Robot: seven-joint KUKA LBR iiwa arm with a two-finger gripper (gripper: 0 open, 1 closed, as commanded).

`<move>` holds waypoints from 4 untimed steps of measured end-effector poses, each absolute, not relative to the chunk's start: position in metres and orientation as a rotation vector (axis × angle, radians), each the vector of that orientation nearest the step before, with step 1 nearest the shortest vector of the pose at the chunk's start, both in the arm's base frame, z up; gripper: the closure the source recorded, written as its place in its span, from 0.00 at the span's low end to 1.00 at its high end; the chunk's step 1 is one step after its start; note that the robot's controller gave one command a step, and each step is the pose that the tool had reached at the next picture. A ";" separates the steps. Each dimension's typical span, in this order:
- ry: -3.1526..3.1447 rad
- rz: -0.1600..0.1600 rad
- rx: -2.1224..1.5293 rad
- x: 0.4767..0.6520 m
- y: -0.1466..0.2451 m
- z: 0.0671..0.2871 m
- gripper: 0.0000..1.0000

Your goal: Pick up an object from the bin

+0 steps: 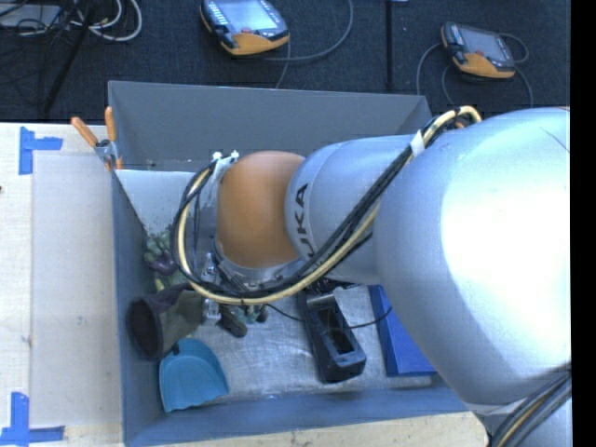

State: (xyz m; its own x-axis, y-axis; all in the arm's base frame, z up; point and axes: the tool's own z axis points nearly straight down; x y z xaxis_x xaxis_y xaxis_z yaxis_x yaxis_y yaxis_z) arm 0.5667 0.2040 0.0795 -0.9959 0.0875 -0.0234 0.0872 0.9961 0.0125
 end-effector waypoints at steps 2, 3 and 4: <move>3.143 -0.002 0.138 0.561 0.201 0.093 1.00; 3.144 -0.002 0.138 0.561 0.201 0.115 1.00; 3.140 0.000 0.137 0.563 0.201 0.133 1.00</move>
Offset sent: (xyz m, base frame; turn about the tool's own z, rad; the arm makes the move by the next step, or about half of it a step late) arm -0.0001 0.0000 0.0883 -0.0002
